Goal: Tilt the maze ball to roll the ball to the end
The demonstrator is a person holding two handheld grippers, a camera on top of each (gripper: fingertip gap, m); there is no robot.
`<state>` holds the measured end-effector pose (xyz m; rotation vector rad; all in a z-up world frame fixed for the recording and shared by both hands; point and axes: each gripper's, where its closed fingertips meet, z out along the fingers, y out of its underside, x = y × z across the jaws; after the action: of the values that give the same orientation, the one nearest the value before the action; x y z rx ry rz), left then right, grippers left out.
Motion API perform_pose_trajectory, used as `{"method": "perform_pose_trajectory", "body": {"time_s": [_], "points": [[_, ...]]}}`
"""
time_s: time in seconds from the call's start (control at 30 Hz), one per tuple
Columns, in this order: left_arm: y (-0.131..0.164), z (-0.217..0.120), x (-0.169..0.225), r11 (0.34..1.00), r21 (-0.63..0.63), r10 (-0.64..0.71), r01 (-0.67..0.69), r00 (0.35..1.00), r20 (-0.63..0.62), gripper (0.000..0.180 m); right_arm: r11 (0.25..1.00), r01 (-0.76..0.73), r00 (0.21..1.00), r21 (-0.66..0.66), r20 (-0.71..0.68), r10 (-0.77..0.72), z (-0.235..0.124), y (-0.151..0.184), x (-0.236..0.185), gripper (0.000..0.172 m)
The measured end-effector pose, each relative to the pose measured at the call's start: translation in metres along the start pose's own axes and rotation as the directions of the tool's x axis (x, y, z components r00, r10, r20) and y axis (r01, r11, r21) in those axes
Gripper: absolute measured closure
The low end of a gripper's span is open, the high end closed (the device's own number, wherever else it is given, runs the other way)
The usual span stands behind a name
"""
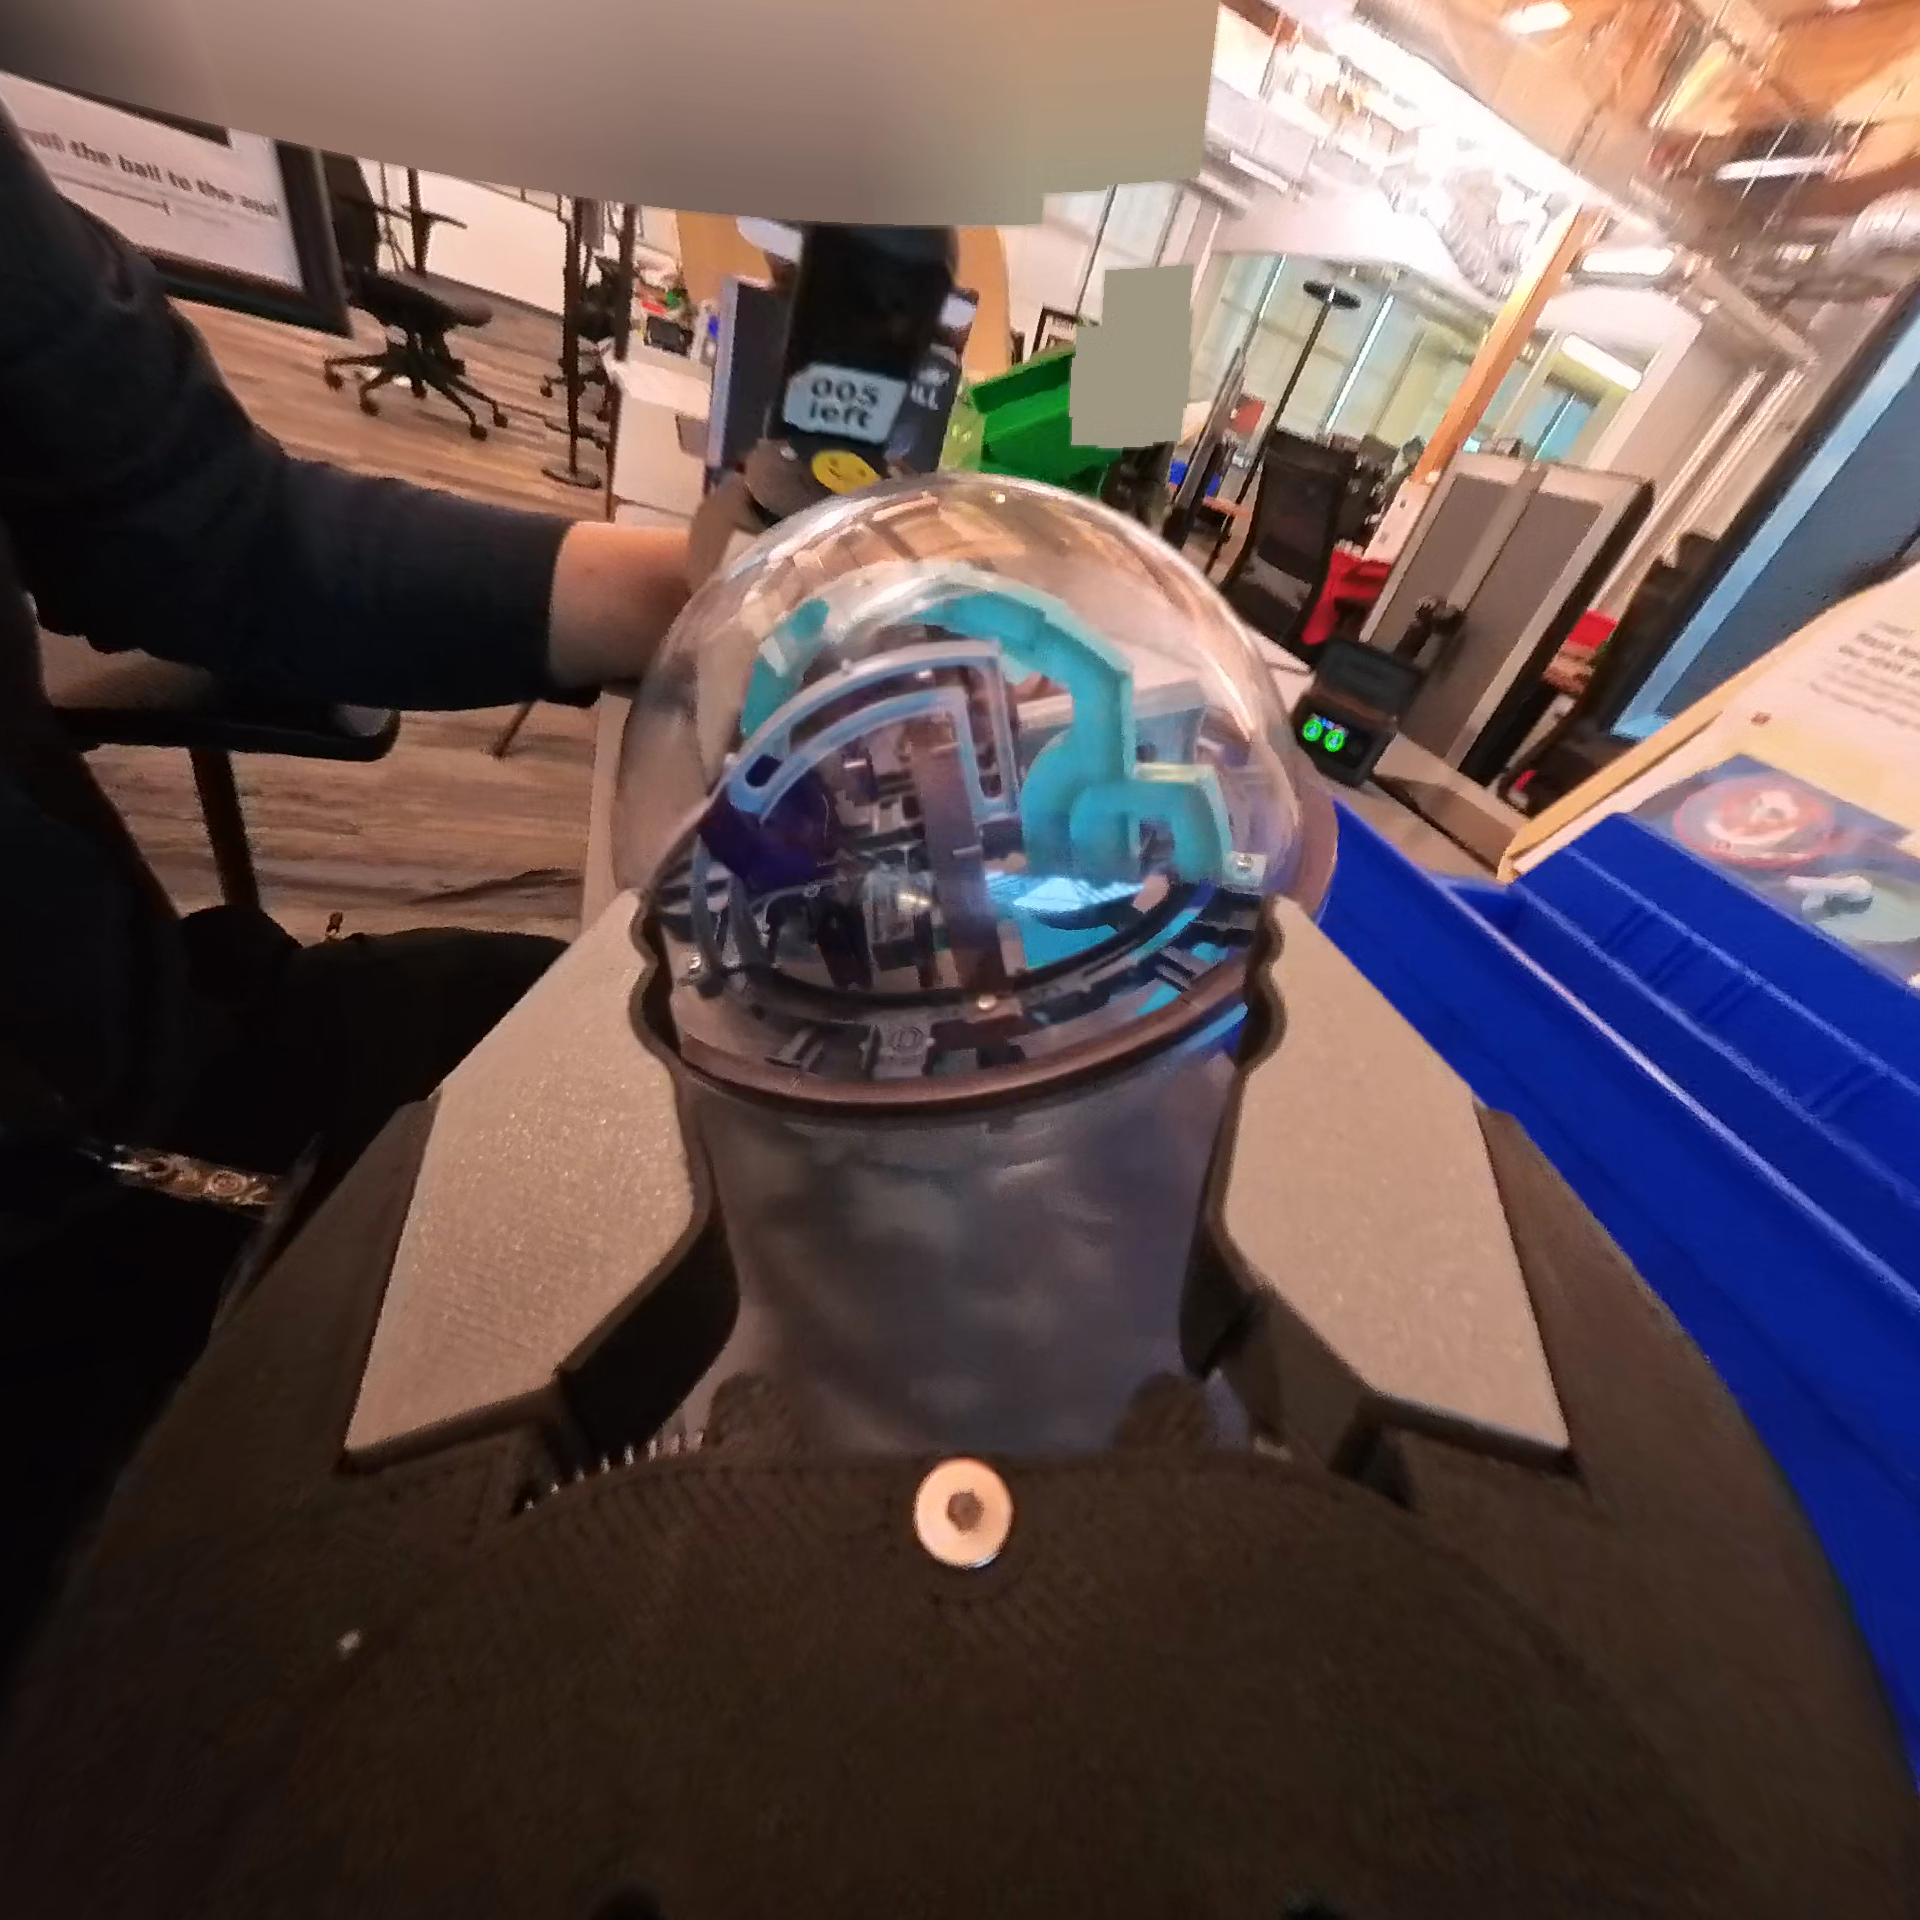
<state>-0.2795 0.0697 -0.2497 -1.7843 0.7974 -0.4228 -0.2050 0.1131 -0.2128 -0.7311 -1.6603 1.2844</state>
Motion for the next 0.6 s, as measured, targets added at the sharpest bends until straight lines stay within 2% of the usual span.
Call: {"method": "perform_pose_trajectory", "body": {"time_s": [0.23, 0.37, 0.43, 0.6], "points": [[0.009, -0.006, -0.001, 0.999, -0.044, 0.006, -0.007, 1.000, -0.021, 0.074, 0.997, 0.070, 0.997, 0.025, -0.016, -0.070, 0.003, -0.007, -0.011, 0.063], [0.012, -0.006, 0.007, 0.998, -0.056, 0.037, -0.041, 0.997, -0.066, 0.085, 0.979, 0.205, 0.977, -0.003, -0.065, -0.205, 0.004, -0.004, -0.016, 0.065], [0.013, -0.006, 0.009, 0.997, -0.061, 0.050, -0.055, 0.996, -0.077, 0.085, 0.963, 0.270, 0.959, -0.019, -0.082, -0.270, 0.005, -0.003, -0.019, 0.063], [0.015, -0.004, 0.012, 0.996, -0.077, 0.034, -0.043, 0.994, -0.108, 0.084, 0.954, 0.299, 0.951, -0.023, -0.083, -0.299, 0.005, -0.002, -0.022, 0.063]]}}
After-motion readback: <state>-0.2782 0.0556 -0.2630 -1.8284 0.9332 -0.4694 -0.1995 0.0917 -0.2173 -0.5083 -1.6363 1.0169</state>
